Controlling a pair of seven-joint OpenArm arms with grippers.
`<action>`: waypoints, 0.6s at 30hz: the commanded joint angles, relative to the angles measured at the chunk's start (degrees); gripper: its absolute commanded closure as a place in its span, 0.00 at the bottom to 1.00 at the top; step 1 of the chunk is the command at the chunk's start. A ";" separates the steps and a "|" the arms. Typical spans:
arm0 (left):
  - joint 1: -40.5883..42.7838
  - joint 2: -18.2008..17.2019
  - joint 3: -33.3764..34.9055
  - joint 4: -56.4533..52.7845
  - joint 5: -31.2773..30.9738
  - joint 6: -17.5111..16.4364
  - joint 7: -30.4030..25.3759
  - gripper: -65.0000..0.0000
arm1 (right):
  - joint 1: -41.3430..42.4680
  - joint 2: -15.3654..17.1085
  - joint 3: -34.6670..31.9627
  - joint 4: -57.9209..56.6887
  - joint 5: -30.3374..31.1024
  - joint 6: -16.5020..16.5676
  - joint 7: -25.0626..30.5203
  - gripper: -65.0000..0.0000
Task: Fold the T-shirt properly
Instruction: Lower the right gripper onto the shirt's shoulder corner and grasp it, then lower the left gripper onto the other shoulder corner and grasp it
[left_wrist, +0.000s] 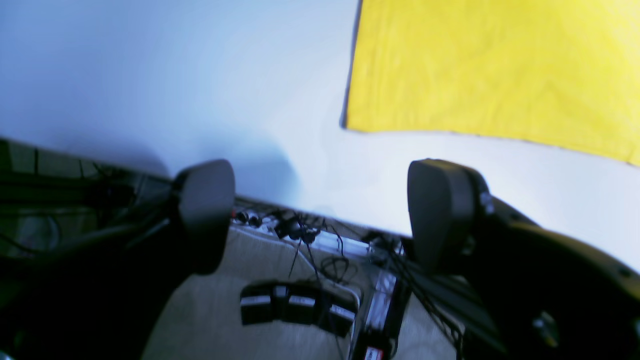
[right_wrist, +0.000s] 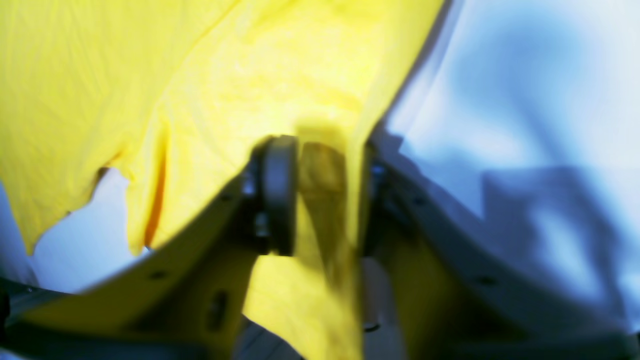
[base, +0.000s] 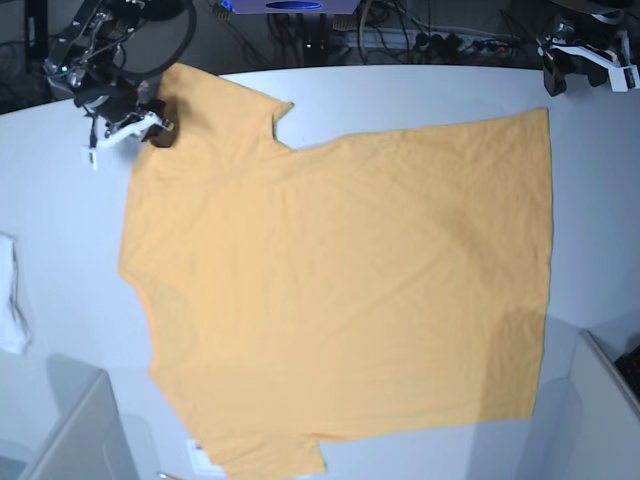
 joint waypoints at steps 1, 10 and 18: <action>0.17 -0.61 -0.44 -0.21 -0.93 -0.47 -0.75 0.21 | -0.44 0.15 -0.13 -1.03 -2.42 -0.30 -2.23 0.90; -3.97 -0.96 1.06 -9.26 -0.57 -0.47 -0.66 0.21 | 0.09 0.23 -0.13 -2.79 -2.42 -0.30 -2.23 1.00; -8.80 -0.96 4.31 -16.47 -0.57 -0.47 -0.66 0.21 | 0.35 0.23 0.22 -2.70 -2.42 -0.30 -2.49 1.00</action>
